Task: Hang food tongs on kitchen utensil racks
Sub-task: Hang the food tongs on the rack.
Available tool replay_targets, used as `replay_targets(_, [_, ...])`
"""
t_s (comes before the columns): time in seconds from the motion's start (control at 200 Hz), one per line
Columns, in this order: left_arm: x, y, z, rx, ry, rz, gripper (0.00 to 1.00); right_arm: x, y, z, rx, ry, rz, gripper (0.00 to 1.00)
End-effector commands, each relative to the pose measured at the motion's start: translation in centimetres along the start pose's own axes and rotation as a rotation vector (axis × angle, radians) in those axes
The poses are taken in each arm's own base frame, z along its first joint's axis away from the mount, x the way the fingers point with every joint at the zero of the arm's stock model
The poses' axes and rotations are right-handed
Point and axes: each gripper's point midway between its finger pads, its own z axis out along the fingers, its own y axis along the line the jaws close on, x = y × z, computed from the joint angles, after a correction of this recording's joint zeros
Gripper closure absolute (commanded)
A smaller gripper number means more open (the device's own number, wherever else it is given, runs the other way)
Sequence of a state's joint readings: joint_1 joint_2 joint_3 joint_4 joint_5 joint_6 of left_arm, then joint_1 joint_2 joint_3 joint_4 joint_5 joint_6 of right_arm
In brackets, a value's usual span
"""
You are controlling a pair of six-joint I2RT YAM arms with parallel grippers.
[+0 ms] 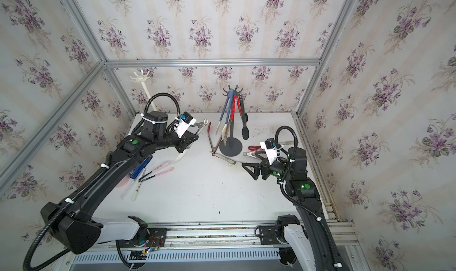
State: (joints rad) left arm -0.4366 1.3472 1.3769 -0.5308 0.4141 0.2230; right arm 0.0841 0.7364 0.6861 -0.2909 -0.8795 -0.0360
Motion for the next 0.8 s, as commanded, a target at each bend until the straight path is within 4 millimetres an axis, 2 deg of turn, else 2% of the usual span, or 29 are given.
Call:
replay_targets(0.0, [-2.0, -0.6, -0.2, 0.069, -0.066, -0.018, 1.0, -0.1, 0.2, -0.1, -0.001, -0.002, -0.031, 0.0])
replay_targets(0.19, [-4.2, 0.0, -0.6, 0.129, -0.124, -0.046, 1.0, 0.0, 0.3, -0.2, 0.002, 0.0, -0.034, 0.0])
replay_targets(0.215, [-3.7, 0.5, 0.4, 0.145, -0.106, -0.07, 1.0, 0.0, 0.3, -0.2, 0.002, 0.0, -0.034, 0.0])
replay_targets(0.794, [-7.5, 2.0, 3.0, 0.244, -0.152, -0.072, 1.0, 0.1, 0.2, -0.1, 0.001, 0.013, -0.042, 0.0])
